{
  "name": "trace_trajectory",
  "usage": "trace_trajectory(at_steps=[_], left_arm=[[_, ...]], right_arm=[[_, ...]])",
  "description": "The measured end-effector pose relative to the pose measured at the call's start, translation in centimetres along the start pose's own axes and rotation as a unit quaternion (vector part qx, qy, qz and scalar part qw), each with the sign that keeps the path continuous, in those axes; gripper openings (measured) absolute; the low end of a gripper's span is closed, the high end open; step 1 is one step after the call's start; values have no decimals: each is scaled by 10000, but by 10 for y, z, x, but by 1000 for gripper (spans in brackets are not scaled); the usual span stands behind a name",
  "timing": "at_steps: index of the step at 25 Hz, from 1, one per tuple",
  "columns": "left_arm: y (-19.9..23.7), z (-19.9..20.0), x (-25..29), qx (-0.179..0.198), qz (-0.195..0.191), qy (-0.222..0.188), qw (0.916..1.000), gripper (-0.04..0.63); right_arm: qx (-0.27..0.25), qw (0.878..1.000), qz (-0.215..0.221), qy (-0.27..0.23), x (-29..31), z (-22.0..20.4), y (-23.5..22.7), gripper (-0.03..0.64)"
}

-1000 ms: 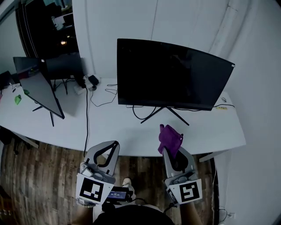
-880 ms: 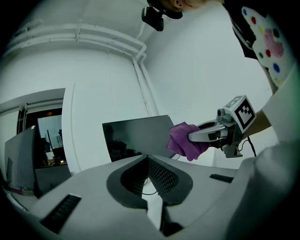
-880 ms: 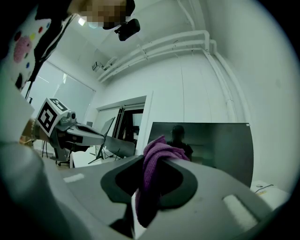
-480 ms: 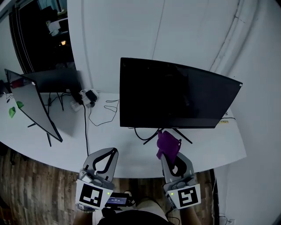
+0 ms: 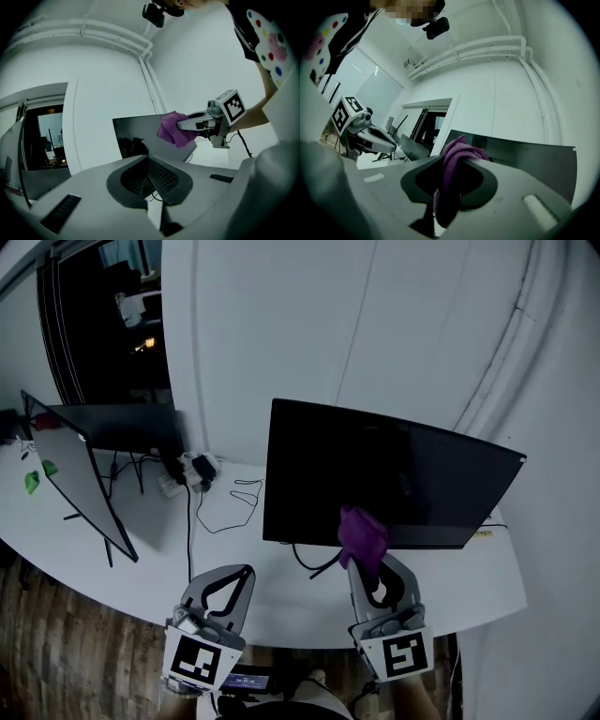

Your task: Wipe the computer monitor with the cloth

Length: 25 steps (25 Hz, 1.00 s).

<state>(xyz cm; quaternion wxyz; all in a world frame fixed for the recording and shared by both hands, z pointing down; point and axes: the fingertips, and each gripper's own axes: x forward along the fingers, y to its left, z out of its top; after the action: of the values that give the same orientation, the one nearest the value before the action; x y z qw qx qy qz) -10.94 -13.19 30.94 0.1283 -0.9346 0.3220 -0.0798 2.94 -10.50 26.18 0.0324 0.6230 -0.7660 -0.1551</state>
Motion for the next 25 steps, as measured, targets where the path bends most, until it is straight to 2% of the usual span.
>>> trace_trajectory(at_steps=[6,13,18,25], left_arm=[[10,1,4,-44,210,84,9997,5],[18,3,5,-96,457,98,9989,5],[21,3,4,-98,587,139,9981,5],[25,4,-1,-85,769,200,9968,6]], right_arm=[[-592,9975,192,-320,42,38,-25,80],[-1351,9874,474,-674,94,85,-45,80],[-1894,9751,737,-884,129,115,-47,80],[-2483,9579,1128,-893,174,138,-36,80]])
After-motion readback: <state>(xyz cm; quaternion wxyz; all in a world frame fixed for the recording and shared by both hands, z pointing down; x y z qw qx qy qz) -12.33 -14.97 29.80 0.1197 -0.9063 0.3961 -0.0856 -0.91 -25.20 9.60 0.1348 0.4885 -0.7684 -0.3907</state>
